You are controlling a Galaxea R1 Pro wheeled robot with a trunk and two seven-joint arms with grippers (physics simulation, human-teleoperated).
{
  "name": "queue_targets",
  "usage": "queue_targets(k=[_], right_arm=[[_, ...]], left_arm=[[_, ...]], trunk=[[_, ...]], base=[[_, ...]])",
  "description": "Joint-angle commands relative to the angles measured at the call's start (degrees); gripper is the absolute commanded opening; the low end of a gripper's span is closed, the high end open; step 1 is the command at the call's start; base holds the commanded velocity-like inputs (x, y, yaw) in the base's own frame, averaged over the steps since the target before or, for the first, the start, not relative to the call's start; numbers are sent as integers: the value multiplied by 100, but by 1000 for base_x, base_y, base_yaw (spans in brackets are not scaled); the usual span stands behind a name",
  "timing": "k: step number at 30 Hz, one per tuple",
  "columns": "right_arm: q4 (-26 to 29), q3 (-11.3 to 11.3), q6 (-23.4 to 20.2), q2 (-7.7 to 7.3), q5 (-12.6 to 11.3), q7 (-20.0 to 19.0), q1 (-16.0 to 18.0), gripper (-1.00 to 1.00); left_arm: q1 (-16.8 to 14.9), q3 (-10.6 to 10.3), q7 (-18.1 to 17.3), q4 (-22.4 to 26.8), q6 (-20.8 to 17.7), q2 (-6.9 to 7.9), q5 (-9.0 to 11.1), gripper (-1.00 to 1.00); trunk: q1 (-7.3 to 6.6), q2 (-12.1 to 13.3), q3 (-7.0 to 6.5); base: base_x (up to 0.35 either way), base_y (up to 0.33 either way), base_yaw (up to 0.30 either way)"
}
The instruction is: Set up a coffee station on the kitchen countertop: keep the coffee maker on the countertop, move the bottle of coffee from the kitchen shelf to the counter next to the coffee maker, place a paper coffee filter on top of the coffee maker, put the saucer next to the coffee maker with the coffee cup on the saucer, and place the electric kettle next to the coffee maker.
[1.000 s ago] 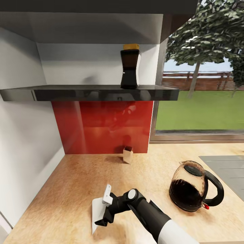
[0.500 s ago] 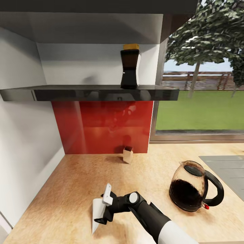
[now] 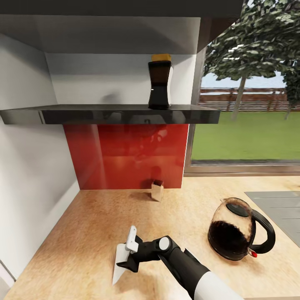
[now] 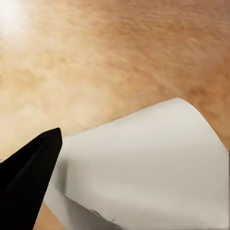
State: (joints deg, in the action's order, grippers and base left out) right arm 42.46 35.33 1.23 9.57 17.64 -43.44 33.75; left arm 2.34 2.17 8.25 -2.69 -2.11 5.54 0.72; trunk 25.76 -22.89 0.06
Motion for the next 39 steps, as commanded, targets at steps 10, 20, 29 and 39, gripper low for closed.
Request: queue_targets(k=[10,20,29,39], right_arm=[[-158,0,70,1,56,-15,-1,-100],[-159,-5,71,1,56,-15,0,-100],[-159,0,71,1,56,-16,0,-100],[799,-46,-31,42,46,-5,0,-100]], left_arm=[[2,20,12,6,-17,0,8,100],[2,20,14,6,-17,0,8,100],[3,20,10,6,-17,0,9,100],[1,14,10,39,31,0,-1,100]], trunk=[[2,-2,1],[2,-2,1],[2,-2,1],[2,-2,1]], base=[[0,0,0],[0,0,0],[0,0,0],[0,0,0]])
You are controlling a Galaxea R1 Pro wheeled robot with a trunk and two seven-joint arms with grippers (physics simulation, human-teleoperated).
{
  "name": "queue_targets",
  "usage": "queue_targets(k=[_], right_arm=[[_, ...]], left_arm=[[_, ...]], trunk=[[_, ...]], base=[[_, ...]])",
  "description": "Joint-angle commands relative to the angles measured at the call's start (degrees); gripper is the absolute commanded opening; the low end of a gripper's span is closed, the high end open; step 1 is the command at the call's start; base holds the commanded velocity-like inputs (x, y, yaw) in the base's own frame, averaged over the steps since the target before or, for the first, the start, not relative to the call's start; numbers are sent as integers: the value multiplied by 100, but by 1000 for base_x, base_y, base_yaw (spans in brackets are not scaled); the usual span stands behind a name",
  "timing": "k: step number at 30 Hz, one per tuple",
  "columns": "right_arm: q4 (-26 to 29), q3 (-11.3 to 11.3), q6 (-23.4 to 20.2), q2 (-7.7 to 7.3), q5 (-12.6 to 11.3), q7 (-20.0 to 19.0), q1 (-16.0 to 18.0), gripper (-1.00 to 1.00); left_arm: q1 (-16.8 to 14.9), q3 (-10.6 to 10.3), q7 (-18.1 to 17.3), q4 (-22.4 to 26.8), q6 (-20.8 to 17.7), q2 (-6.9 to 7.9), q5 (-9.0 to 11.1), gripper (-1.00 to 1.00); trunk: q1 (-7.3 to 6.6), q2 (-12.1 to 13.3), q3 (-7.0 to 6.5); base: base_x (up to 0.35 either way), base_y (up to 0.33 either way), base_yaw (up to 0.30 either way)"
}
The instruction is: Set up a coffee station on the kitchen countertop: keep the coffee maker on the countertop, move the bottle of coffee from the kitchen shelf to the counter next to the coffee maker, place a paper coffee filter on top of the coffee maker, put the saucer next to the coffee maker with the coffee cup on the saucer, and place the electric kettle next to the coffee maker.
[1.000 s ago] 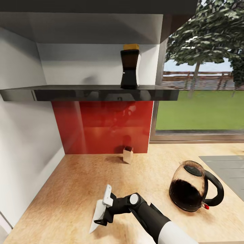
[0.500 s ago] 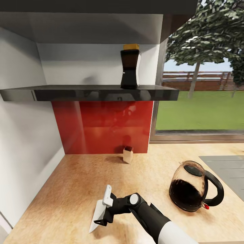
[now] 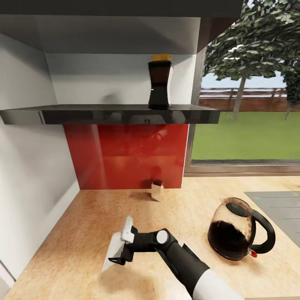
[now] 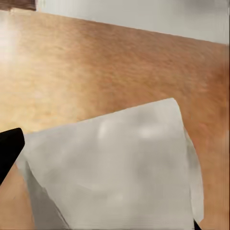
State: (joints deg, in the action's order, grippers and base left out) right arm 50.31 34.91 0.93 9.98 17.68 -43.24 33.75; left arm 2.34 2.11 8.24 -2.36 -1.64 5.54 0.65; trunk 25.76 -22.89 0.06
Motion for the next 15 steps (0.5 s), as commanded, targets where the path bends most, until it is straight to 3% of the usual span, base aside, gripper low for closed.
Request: queue_targets(k=[1,3,6,10,15], right_arm=[[226,-9,-82,1,42,-23,-1,-100],[623,-44,-437,1,43,-20,0,-100],[1123,-311,-1080,1,43,-19,0,-100],[1894,-897,-1796,1,43,-19,0,-100],[2263,-1074,-2250,1,43,15,0,-100]], left_arm=[[1,19,9,10,-12,-2,2,100],[0,18,5,19,-4,-3,-1,100],[-1,18,3,23,7,-2,-3,100],[-1,18,-2,25,23,0,-4,100],[0,18,0,29,30,0,-10,100]], trunk=[[2,-3,1],[2,-3,1],[2,-3,1],[2,-3,1],[2,-3,1]], base=[[0,0,0],[0,0,0],[0,0,0],[0,0,0],[0,0,0]])
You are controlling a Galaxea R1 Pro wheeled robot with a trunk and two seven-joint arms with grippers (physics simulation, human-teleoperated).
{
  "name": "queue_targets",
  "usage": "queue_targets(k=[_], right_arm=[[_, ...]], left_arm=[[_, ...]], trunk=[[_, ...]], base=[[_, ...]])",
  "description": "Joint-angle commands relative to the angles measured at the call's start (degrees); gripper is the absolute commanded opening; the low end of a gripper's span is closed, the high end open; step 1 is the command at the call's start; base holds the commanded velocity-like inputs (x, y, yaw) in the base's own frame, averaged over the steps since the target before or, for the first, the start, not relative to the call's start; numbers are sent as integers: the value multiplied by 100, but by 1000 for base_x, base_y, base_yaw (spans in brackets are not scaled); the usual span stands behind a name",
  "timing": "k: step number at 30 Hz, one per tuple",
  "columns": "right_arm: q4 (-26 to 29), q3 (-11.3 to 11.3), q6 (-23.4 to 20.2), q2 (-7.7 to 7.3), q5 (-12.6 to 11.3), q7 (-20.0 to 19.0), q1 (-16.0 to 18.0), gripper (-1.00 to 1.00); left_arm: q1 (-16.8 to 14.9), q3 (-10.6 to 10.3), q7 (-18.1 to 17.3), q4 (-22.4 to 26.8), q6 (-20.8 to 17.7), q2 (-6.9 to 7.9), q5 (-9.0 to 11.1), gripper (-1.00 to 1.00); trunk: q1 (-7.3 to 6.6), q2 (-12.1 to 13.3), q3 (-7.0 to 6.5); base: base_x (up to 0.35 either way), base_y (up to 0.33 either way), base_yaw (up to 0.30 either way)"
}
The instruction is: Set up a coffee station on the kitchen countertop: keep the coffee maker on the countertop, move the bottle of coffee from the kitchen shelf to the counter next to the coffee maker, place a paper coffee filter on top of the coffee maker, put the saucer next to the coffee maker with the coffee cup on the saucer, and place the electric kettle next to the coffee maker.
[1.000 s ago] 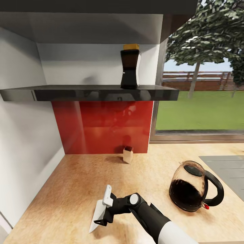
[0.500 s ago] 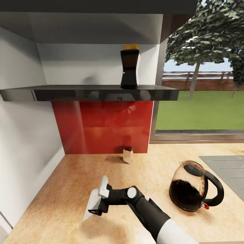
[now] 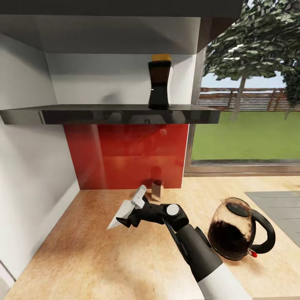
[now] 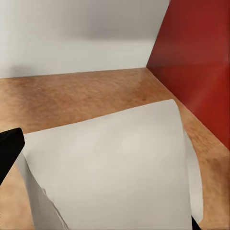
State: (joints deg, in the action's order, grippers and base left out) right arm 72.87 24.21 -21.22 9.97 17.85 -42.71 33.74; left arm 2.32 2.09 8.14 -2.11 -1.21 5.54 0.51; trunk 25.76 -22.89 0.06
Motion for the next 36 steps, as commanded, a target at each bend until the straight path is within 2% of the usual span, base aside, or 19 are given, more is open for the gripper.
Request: queue_targets(k=[1,22,29,36], right_arm=[[36,-20,-109,2,25,-34,1,-100],[330,-84,-253,-67,-8,-53,-8,-100],[341,-92,-251,-147,-335,-53,-8,-100],[342,-92,-252,-186,-409,-53,-8,-100]], left_arm=[[3,19,11,9,-12,0,3,100],[-9,49,21,43,-2,8,18,100],[-22,68,21,52,16,20,52,100],[-29,72,21,53,23,18,54,100]], trunk=[[2,-3,1],[2,-3,1],[2,-3,1],[2,-3,1]], base=[[0,0,0],[0,0,0],[0,0,0],[0,0,0]])
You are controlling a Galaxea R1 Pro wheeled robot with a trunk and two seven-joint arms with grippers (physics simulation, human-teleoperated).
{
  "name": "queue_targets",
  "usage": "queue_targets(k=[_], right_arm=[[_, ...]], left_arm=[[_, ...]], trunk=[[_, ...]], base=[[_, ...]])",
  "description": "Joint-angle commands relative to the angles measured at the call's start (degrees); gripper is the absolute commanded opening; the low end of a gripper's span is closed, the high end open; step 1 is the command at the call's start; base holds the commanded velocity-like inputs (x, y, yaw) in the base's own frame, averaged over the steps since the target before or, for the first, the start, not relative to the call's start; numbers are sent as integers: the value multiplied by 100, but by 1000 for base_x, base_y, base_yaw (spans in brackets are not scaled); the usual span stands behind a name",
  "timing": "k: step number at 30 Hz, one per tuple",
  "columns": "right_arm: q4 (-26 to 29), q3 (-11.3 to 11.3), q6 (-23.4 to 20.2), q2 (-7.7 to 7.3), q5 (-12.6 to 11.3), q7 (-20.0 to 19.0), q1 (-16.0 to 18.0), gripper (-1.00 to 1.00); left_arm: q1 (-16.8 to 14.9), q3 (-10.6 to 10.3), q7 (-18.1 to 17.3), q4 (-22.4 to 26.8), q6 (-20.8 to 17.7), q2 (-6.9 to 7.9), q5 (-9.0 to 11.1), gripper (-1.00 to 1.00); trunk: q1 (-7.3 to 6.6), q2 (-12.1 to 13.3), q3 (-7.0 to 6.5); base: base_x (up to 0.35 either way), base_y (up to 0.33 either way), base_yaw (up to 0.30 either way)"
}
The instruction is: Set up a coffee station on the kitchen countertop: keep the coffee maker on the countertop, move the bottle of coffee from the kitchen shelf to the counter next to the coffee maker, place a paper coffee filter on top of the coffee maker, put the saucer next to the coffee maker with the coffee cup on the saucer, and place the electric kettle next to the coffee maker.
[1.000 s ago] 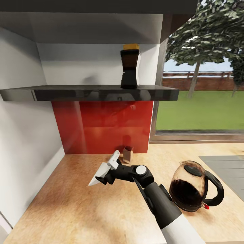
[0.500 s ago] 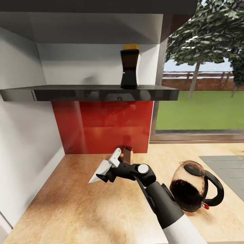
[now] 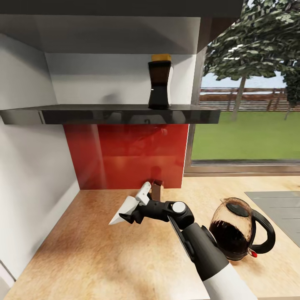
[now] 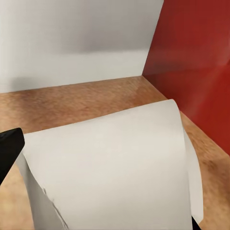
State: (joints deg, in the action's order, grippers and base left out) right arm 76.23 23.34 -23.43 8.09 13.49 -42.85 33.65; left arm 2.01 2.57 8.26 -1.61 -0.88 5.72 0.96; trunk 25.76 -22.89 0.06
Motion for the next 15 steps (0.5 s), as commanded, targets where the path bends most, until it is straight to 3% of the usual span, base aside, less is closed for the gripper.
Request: queue_targets(k=[1,15], right_arm=[[6,-5,-34,2,26,-39,1,-100],[70,-5,-37,-7,23,-39,1,-100]], left_arm=[[1,24,9,3,-9,0,9,100],[1,32,9,3,-9,0,9,100]], trunk=[[2,-3,1],[2,-3,1]], base=[[0,0,0],[0,0,-4]])
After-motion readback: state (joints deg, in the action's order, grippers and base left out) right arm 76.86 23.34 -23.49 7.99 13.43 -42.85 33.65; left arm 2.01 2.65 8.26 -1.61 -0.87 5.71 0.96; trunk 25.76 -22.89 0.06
